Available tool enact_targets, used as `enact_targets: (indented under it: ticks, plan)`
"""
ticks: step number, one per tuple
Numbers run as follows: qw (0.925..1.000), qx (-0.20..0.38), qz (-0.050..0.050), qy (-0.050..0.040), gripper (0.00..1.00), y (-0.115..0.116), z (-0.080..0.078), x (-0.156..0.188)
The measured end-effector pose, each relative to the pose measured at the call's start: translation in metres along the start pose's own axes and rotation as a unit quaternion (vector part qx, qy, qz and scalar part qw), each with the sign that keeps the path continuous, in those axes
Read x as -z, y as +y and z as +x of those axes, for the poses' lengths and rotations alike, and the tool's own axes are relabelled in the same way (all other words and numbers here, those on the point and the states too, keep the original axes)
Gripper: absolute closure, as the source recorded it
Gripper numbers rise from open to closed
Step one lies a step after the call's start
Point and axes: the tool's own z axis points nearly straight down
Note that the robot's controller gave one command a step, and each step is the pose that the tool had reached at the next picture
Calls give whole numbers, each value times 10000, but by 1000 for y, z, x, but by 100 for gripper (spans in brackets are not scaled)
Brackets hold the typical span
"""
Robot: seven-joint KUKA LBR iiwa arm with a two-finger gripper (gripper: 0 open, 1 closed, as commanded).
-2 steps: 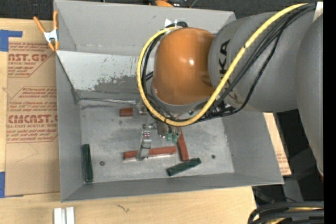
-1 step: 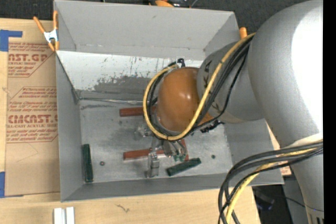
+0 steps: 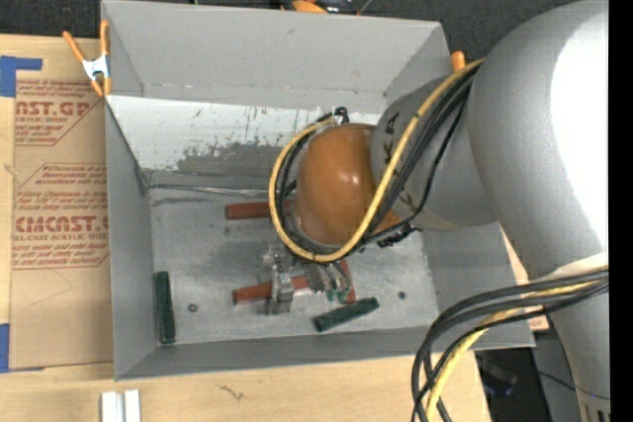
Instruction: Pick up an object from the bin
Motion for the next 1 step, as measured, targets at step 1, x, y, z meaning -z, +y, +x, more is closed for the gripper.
enact_targets:
  ticks: [1]
  plan:
    - [9999,114,1,-62,100,21,-42,148]
